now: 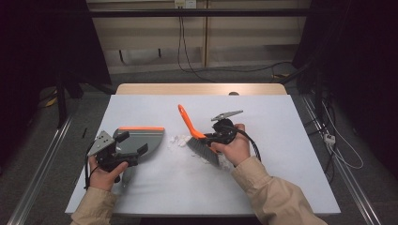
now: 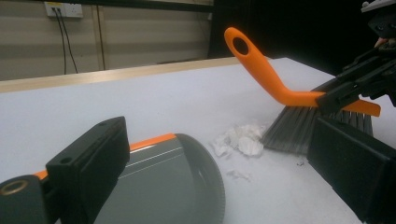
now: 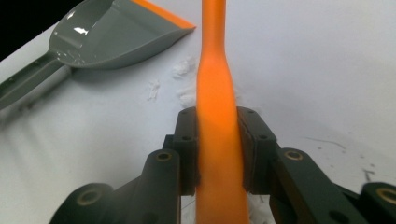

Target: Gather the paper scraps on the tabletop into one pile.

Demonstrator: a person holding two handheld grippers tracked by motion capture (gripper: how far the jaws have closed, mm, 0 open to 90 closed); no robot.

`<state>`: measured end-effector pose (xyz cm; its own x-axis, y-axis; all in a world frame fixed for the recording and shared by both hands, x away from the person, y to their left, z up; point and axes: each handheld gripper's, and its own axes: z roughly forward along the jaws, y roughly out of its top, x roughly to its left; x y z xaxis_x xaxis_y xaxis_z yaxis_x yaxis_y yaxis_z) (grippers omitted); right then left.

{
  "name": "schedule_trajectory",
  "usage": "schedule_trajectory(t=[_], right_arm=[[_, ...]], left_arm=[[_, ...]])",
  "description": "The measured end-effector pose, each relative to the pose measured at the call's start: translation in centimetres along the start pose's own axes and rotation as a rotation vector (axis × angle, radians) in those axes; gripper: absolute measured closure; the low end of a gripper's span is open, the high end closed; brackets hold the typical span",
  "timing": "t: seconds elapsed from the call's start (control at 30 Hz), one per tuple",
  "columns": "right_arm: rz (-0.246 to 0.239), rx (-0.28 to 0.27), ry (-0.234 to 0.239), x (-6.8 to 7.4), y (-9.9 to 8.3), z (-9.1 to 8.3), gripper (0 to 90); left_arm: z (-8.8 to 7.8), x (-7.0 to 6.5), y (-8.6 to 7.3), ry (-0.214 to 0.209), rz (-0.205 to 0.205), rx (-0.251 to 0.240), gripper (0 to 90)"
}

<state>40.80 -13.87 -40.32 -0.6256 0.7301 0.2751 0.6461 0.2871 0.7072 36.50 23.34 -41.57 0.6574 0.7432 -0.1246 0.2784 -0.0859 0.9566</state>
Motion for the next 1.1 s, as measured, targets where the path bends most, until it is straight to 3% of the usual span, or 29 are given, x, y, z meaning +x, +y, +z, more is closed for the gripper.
schedule_trajectory(t=[0.27, 0.53, 0.73, 0.87, 1.1], right_arm=[[0.001, -0.088, 0.004, 1.1, 1.3, -0.8, 71.7], [0.007, -0.120, 0.031, 3.4, 2.0, 1.7, 71.7], [0.018, -0.102, 0.053, 4.4, 1.9, 4.1, 71.7], [0.011, -0.064, 0.020, 4.5, 1.5, 5.6, 71.7], [0.036, -0.043, -0.032, 3.2, 1.3, 4.4, 71.7]], left_arm=[[0.1, -0.1, 0.0, 0.000, 0.002, 0.003, 5.6], [0.0, 0.0, 0.0, -0.001, 0.002, 0.001, 5.6], [0.0, 0.0, 0.0, -0.002, -0.001, 0.001, 5.6], [0.0, 0.0, 0.0, -0.003, 0.000, -0.003, 5.6], [-0.1, 0.0, 0.0, 0.000, -0.002, -0.006, 5.7]])
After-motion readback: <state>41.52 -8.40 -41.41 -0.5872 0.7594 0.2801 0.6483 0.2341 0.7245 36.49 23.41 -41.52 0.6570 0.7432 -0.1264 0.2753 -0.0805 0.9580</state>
